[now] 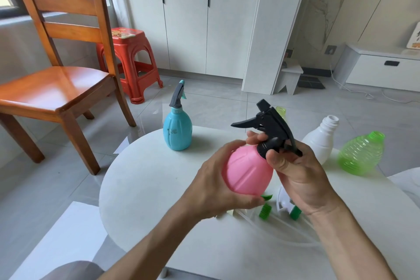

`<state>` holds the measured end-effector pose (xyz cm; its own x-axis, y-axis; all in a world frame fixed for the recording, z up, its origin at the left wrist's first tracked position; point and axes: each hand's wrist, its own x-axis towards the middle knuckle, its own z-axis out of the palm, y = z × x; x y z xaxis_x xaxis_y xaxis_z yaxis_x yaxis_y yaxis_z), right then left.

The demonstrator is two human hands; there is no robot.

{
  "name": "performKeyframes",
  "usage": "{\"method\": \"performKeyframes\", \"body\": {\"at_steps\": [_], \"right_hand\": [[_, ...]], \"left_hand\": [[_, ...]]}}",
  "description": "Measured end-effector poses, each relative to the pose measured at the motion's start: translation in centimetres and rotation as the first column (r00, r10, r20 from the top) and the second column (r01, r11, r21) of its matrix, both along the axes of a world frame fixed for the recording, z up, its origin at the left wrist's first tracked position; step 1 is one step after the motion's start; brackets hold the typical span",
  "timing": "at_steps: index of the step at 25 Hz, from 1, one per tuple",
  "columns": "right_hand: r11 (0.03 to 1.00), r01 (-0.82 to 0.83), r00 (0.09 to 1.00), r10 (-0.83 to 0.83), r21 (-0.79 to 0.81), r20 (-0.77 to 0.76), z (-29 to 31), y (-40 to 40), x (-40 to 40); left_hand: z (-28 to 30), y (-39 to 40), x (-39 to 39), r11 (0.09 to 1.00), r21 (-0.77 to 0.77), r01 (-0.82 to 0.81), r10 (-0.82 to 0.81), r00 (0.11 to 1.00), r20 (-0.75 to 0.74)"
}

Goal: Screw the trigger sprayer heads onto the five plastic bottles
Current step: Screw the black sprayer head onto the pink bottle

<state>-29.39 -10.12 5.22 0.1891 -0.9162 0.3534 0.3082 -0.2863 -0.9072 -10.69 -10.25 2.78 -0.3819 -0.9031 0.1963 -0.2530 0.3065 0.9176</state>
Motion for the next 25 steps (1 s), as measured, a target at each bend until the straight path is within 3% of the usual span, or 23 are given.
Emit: {"method": "performKeyframes", "body": {"at_steps": [4,7,12,17,21,25], "right_hand": [[0.994,0.105,0.994,-0.106,-0.019,-0.018,-0.7,0.1,0.9],[0.987,0.157,0.988,-0.157,-0.019,0.006,-0.7,0.0,1.0],[0.978,0.197,0.980,-0.198,-0.068,-0.007,-0.8,-0.2,1.2],[0.996,0.021,0.995,-0.028,-0.081,-0.098,0.3,-0.5,0.2],[0.992,-0.085,0.978,0.065,-0.097,-0.197,1.1,-0.2,-0.7],[0.991,0.029,0.966,-0.062,-0.132,-0.251,1.1,0.2,-0.3]], "left_hand": [[-1.3,1.2,-1.7,0.951,-0.204,-0.232,0.252,0.965,0.076],[-1.5,1.1,-2.1,0.900,-0.320,-0.297,0.350,0.929,0.119],[-1.4,0.9,-1.9,0.902,-0.325,-0.283,0.347,0.924,0.160],[-0.8,0.3,-1.1,0.854,-0.446,-0.268,0.366,0.919,0.149],[-0.4,0.4,-0.6,0.867,-0.441,-0.234,0.316,0.941,0.121],[-0.3,0.5,-0.6,0.885,-0.391,-0.252,0.308,0.948,0.086]]}}
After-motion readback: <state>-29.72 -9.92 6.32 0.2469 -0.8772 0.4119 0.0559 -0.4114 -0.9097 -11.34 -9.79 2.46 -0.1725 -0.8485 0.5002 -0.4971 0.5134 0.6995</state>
